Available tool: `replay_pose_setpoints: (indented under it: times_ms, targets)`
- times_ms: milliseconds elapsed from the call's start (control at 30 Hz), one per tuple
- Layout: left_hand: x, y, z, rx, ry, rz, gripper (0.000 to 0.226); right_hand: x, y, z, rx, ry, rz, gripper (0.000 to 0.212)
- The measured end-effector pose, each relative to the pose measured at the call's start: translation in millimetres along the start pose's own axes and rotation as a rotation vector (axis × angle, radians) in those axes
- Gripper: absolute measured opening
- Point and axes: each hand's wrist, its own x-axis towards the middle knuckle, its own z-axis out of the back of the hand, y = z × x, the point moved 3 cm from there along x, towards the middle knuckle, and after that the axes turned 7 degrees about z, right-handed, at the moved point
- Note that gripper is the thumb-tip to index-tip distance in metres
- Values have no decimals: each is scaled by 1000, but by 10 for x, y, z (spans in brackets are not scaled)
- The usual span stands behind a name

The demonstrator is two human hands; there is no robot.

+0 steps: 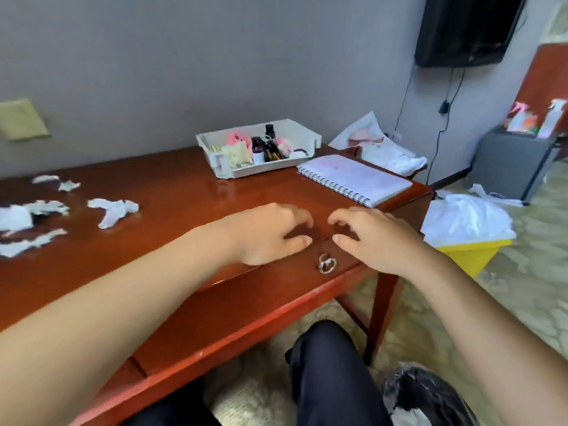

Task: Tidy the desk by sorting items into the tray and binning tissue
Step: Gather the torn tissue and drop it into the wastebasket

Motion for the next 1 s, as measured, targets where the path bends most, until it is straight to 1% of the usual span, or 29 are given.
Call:
replay_pose_setpoints:
  times_ms: [100, 233, 367, 467, 533, 633, 733, 800, 867, 1000]
  targets:
    - [-271, 402, 139, 24, -18, 110, 41, 315, 429, 61, -6, 8, 104, 32]
    - [-732, 969, 184, 43, -7, 306, 42, 701, 1053, -37, -14, 36, 241, 35]
    - [-1192, 1502, 65, -20, -35, 543, 46, 1058, 1582, -371, 149, 146, 347, 34]
    - [-1504, 1891, -104, -41, -70, 712, 53, 1299, 1935, -664, 229, 208, 399, 39]
    - [-1685, 2126, -207, -38, -125, 816, 61, 1449, 2144, -834, 231, 195, 416, 46]
    - [-1896, 2414, -307, -123, -272, 920, 72, 1679, 2379, -1017, 243, 126, 389, 54]
    - [-2045, 2706, -337, -164, -408, 1054, 81, 1932, 2523, -1161, 257, 86, 359, 57]
    - [-2104, 2898, -324, -151, -450, 1143, 88, 2102, 2595, -1237, 271, 68, 358, 60]
    - [-2109, 3063, -310, -158, -429, 1183, 96, 2280, 2668, -1306, 269, 62, 371, 62]
    - [-2020, 3288, -301, -188, -315, 1184, 109, 2610, 2820, -1408, 282, 85, 399, 66]
